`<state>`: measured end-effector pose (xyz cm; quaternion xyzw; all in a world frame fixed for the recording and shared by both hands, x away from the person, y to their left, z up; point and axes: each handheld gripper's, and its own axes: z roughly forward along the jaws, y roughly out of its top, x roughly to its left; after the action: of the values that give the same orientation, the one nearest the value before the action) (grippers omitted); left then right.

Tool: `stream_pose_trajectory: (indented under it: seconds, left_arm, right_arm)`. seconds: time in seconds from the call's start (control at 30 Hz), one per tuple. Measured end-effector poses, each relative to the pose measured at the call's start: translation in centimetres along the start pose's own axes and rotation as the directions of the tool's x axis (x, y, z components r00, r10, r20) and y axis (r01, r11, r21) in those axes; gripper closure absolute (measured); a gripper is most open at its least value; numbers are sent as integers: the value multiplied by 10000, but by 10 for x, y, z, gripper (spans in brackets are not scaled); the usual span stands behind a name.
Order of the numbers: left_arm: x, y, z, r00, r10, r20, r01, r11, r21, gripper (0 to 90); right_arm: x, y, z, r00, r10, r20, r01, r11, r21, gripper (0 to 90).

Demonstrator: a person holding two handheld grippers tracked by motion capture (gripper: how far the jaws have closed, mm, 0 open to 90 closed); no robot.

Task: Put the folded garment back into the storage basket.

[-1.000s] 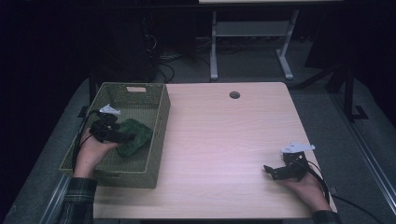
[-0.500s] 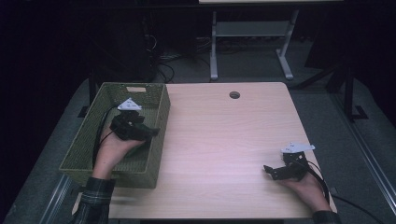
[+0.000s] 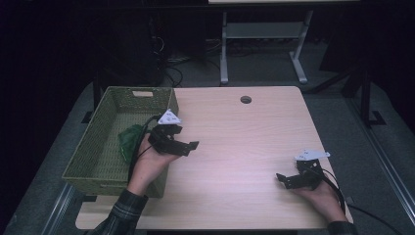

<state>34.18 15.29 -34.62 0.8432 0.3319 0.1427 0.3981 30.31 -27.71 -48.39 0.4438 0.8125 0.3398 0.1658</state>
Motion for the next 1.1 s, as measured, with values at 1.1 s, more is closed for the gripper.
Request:
stream_pose_trajectory:
  seconds: [1.1]
  left_arm:
    - [-39,-65,109,9939,1056,331,-1095,9818,1551,161]
  right_arm:
    - [0,0,0,10000,8,-1,-8,10000,11,0]
